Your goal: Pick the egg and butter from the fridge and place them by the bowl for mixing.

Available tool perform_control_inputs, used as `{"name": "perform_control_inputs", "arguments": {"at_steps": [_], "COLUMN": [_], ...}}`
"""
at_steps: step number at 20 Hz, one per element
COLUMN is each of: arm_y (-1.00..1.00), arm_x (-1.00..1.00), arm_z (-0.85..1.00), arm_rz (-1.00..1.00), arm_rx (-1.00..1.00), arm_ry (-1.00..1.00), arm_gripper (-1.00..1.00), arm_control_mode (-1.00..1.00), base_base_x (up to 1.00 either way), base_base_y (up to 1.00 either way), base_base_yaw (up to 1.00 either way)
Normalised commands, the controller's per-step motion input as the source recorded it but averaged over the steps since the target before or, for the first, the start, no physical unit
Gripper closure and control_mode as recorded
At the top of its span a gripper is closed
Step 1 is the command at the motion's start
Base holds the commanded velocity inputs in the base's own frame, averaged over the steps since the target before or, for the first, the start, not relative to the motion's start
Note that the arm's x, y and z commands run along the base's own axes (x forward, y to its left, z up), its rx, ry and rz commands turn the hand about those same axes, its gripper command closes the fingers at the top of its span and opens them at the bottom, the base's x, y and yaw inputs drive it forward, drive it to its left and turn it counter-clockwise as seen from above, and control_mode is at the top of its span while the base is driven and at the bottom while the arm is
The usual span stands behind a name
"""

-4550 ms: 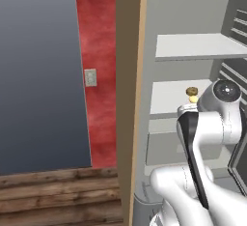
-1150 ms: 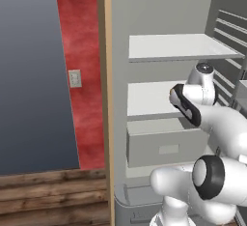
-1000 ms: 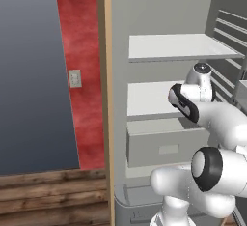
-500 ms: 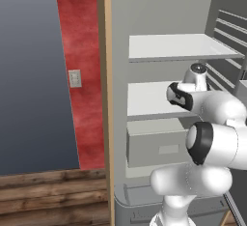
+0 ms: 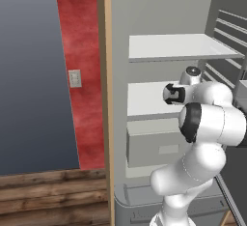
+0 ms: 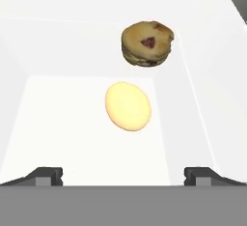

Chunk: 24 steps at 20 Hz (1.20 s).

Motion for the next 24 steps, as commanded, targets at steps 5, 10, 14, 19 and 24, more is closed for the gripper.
{"name": "perform_control_inputs", "arguments": {"at_steps": [5,10,14,19,24], "arm_y": [0.0,-0.07,-0.1,-0.14,-0.04], "arm_x": [0.4,0.25,0.19,0.24,0.11], "arm_z": [-0.19,-0.1,-0.11,-0.16,-0.18], "arm_rz": [0.0,0.0,0.0,0.0,0.0], "arm_rx": [0.0,0.0,0.0,0.0,0.0], "arm_ry": [0.0,0.0,0.0,0.0,0.0], "arm_gripper": [-1.0,-1.0,-1.0,-1.0,-1.0], "arm_control_mode": [-1.0,-1.0,-1.0,-1.0,-1.0], "base_base_x": [0.0,0.0,0.0,0.0,0.0], "base_base_y": [0.0,0.0,0.0,0.0,0.0], "base_base_yaw": [0.0,0.0,0.0,0.0,0.0]}}
